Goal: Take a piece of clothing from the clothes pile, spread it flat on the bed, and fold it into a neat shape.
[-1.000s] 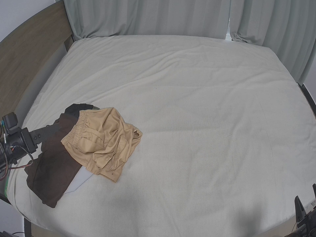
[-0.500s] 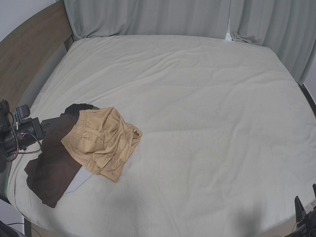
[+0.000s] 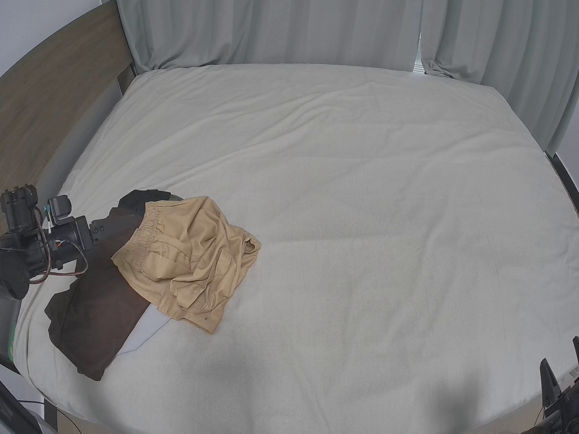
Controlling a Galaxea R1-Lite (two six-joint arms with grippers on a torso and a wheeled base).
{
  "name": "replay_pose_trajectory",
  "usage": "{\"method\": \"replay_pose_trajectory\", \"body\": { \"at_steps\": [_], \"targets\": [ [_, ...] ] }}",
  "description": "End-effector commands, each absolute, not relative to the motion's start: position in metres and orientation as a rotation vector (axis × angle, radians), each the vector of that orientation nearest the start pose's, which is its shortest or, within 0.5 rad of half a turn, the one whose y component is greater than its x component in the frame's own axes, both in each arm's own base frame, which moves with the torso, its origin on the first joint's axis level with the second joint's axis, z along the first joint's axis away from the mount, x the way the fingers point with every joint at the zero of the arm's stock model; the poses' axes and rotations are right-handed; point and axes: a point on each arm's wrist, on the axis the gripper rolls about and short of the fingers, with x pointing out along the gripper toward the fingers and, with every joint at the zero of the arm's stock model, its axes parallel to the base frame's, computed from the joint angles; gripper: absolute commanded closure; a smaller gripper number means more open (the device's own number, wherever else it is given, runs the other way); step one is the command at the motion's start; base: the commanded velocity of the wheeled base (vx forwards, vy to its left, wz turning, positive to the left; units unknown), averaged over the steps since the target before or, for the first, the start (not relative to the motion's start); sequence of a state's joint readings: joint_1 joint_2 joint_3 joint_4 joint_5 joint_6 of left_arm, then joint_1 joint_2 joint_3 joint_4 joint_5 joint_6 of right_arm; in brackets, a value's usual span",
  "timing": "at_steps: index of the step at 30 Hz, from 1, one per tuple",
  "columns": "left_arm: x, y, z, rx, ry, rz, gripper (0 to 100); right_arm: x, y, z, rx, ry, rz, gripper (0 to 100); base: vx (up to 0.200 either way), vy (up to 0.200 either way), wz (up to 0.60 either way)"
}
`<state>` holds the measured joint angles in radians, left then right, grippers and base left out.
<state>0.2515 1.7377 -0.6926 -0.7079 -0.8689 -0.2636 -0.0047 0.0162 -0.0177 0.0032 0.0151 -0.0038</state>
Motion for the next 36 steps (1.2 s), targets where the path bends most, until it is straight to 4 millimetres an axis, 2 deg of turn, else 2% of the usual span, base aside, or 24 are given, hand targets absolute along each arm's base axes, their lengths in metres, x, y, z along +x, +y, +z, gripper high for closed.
{"method": "replay_pose_trajectory", "body": {
  "at_steps": [1, 9, 18, 23, 27, 36],
  "targets": [
    [0.304, 0.065, 0.128, -0.447, 0.413, -0.555, 0, -0.023, 0.000, 0.076, -0.005, 0.002, 0.012, 0, 0.000, 0.000, 0.00],
    [0.321, 0.077, 0.121, -0.436, 0.405, -0.540, 0, -0.023, 0.000, 0.076, -0.005, 0.002, 0.011, 0, 0.000, 0.000, 0.00],
    [0.331, 0.076, 0.109, -0.438, 0.429, -0.549, 0, -0.023, 0.000, 0.076, -0.005, 0.002, 0.011, 0, 0.000, 0.000, 0.00],
    [0.346, 0.077, 0.095, -0.419, 0.442, -0.561, 0, -0.023, 0.000, 0.076, -0.005, 0.002, 0.012, 0, 0.000, 0.000, 0.00],
    [0.351, 0.078, 0.091, -0.416, 0.444, -0.564, 0, -0.023, 0.000, 0.076, -0.005, 0.002, 0.012, 0, 0.000, 0.000, 0.00],
    [0.354, 0.066, 0.087, -0.418, 0.462, -0.610, 0, -0.023, 0.000, 0.076, -0.005, 0.002, 0.011, 0, 0.000, 0.000, 0.00]
  ]
}}
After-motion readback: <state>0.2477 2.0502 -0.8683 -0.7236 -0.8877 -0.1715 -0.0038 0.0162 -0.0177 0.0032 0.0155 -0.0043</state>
